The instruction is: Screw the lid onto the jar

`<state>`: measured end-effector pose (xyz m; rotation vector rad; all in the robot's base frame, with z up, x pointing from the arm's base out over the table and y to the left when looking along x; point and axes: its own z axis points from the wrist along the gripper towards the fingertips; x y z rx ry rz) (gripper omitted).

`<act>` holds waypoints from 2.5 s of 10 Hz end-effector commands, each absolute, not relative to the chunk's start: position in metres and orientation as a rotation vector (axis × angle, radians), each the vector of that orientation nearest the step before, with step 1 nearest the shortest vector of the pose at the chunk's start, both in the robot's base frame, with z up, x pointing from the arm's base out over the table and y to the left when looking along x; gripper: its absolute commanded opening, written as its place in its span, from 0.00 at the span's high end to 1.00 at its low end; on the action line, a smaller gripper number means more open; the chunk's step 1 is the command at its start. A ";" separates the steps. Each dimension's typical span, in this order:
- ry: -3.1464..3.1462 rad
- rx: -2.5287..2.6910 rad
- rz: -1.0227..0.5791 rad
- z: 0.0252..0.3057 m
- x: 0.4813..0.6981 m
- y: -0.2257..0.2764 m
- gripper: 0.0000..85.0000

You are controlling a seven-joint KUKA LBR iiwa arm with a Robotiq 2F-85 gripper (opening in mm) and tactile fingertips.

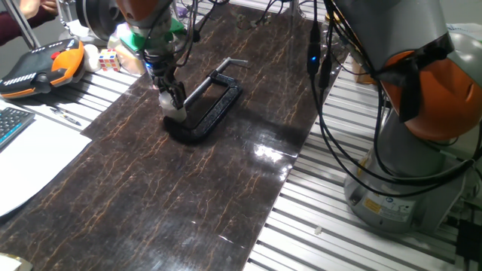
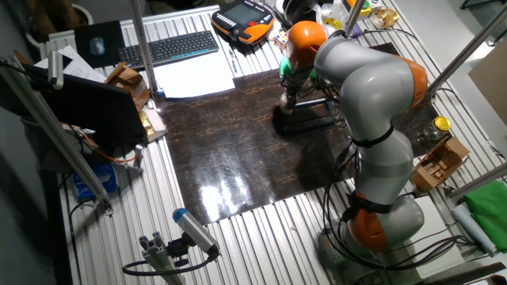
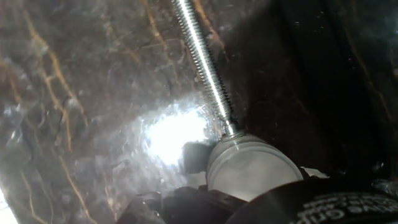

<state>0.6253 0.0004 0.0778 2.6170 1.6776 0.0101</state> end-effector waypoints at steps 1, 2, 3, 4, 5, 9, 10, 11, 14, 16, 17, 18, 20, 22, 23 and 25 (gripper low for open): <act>1.667 2.625 0.017 0.078 0.625 0.000 0.16; 1.648 2.640 0.020 0.078 0.625 0.000 0.16; 1.630 2.657 0.017 0.078 0.625 0.000 0.16; 1.611 2.672 0.017 0.078 0.625 0.000 0.16; 1.590 2.688 0.017 0.077 0.625 0.000 0.16; 1.587 2.693 0.042 0.076 0.625 0.001 0.00; 1.585 2.699 0.040 0.077 0.625 0.001 0.00; 1.603 2.692 0.035 0.077 0.625 0.001 0.00; 1.829 2.550 0.015 0.077 0.625 0.001 0.00; 2.110 2.323 0.016 0.078 0.625 0.001 0.00; 2.291 2.147 -0.001 0.078 0.625 0.001 0.00; 2.406 2.001 -0.015 0.080 0.624 0.000 0.00; 2.602 1.686 -0.010 0.082 0.624 0.001 0.00; 2.749 1.398 0.019 0.081 0.624 0.001 0.00; 2.812 1.268 0.014 0.082 0.623 0.001 0.00; 2.928 0.993 0.004 0.081 0.624 0.001 0.00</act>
